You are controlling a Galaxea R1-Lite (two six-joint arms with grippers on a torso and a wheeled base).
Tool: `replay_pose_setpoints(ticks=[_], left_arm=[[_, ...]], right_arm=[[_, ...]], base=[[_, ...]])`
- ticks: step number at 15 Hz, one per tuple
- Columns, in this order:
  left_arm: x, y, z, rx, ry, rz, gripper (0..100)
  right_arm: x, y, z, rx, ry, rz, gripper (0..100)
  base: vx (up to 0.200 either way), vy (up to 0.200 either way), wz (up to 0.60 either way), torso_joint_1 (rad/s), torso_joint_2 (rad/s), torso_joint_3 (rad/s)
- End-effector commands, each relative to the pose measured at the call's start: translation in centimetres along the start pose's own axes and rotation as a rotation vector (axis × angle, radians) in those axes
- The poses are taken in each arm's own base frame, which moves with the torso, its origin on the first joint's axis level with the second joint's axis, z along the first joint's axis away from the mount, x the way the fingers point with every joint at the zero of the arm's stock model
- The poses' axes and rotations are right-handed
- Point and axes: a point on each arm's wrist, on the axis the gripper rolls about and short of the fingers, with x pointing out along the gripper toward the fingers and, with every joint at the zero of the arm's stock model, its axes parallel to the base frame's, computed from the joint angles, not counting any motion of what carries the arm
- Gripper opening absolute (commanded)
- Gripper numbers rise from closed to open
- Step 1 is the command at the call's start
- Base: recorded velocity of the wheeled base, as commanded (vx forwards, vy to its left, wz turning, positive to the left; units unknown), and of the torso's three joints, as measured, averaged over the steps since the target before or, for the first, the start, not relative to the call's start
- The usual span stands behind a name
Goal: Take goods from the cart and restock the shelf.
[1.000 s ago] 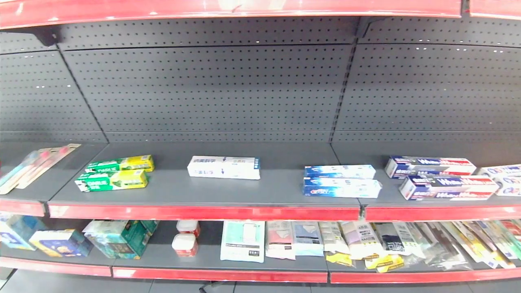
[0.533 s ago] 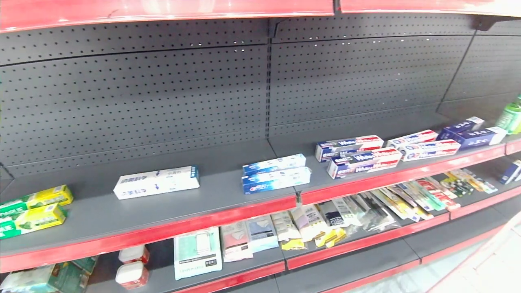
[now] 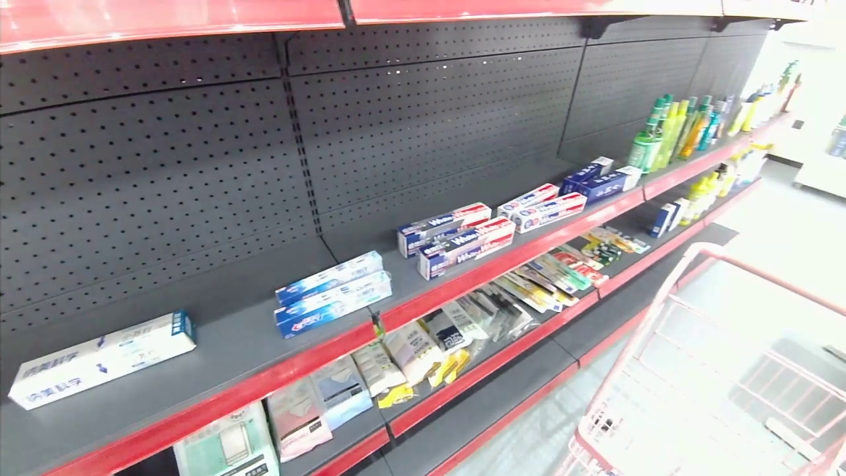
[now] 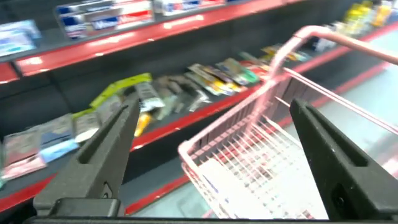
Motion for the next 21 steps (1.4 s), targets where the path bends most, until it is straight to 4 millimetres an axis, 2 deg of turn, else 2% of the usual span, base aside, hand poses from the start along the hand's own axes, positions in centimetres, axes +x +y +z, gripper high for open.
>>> replay_pose_setpoints(ticks=[1,7,21], left_arm=[[0.01,0.00,0.01,0.000,0.001,0.001,100],[0.01,0.00,0.01,0.000,0.001,0.001,100],[0.01,-0.01,0.01,0.004,0.001,-0.002,100]], right_arm=[[0.01,0.00,0.00,0.000,0.001,0.000,100],[0.01,0.00,0.00,0.000,0.001,0.000,100],[0.01,-0.01,0.00,-0.002,0.001,-0.005,100]], base=[[0.000,0.000,-0.60,0.002,0.01,0.002],[0.000,0.000,-0.60,0.002,0.00,0.000],[0.000,0.000,0.00,0.000,0.00,0.000]])
